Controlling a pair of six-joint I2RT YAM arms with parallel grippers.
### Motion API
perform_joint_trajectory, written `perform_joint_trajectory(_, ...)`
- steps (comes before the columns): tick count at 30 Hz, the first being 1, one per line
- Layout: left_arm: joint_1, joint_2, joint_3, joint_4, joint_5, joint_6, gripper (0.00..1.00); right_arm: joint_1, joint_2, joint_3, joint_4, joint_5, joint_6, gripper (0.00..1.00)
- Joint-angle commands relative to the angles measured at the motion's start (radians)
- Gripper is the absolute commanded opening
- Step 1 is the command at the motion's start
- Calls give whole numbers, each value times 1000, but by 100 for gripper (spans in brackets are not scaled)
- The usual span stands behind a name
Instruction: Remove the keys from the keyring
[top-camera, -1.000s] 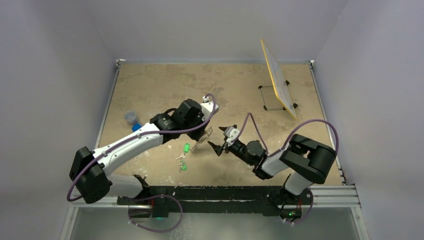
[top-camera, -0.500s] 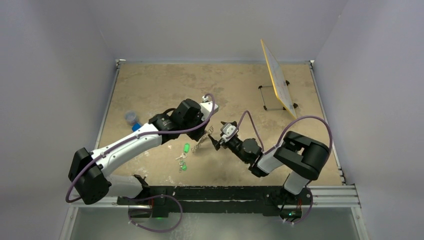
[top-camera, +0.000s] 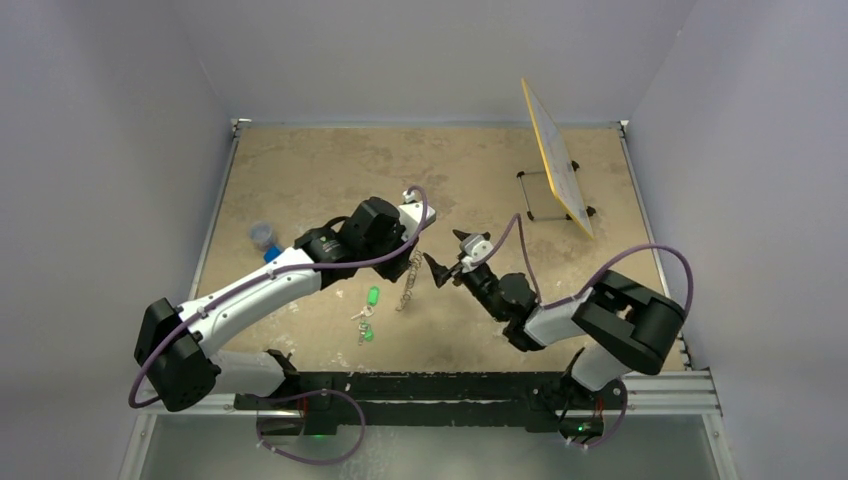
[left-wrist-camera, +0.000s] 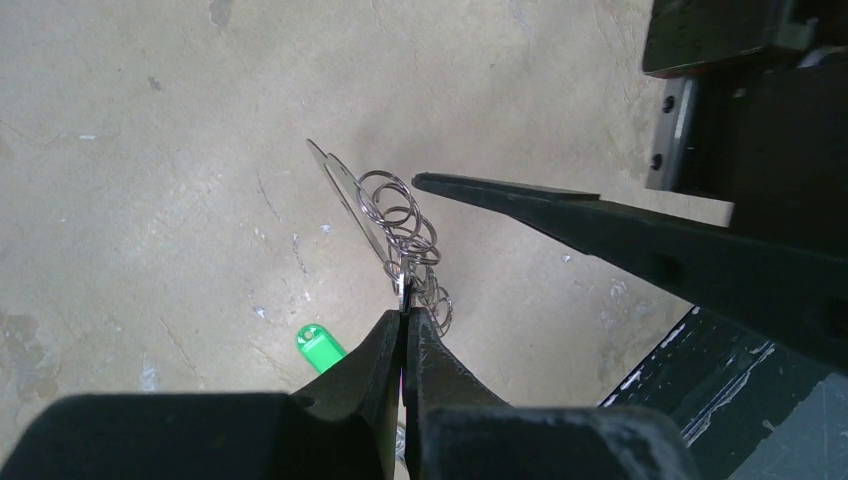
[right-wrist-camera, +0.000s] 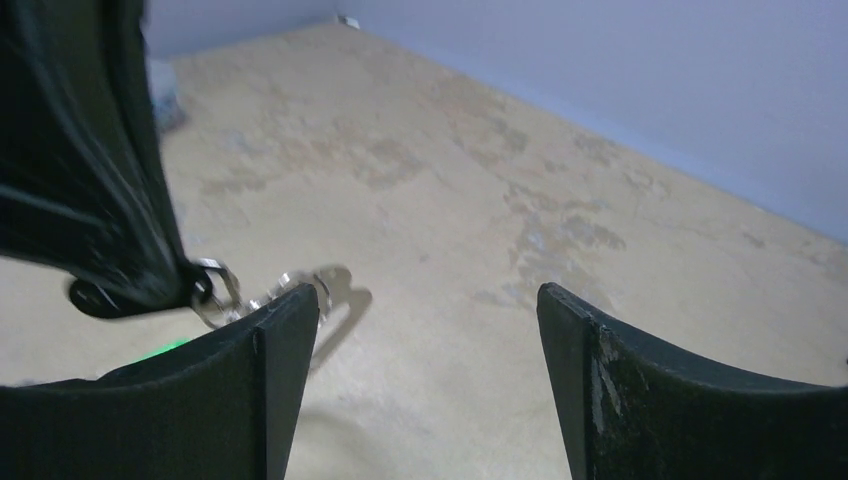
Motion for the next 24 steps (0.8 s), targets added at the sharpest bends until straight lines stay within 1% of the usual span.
perform_joint_trajectory(1, 7, -28, 2, 40, 12, -17, 0, 0, -119, -5, 176, -65, 67, 82)
perform_joint_trajectory(4, 8, -41, 18, 11, 1, -52, 0, -1, -225, -23, 37, -63, 130, 82)
perform_joint_trajectory(6, 6, -68, 18, -10, -17, -79, 0, -1, -313, -17, -121, -83, 145, 82)
perform_joint_trajectory(9, 6, -95, 28, -50, -11, -127, 0, 0, -431, 24, -396, -99, 228, 82)
perform_joint_trajectory(11, 6, -96, 36, -65, 20, -162, 0, -1, -489, 28, -506, -124, 258, 82)
perform_joint_trajectory(15, 0, -56, 23, -11, 136, -199, 0, -1, -556, -4, -582, -209, 328, 82)
perform_joint_trajectory(19, -2, 31, -13, 76, 119, -202, 0, -1, -544, -30, -599, -233, 362, 81)
perform_joint_trajectory(21, -1, 72, -34, 148, 108, -200, 0, -1, -515, -29, -615, -233, 371, 81)
perform_joint_trajectory(22, -1, 98, -39, 181, 95, -200, 0, -1, -498, -29, -619, -234, 401, 81)
perform_joint_trajectory(24, 1, 155, -36, 224, 85, -180, 0, -2, -459, -24, -616, -178, 412, 82)
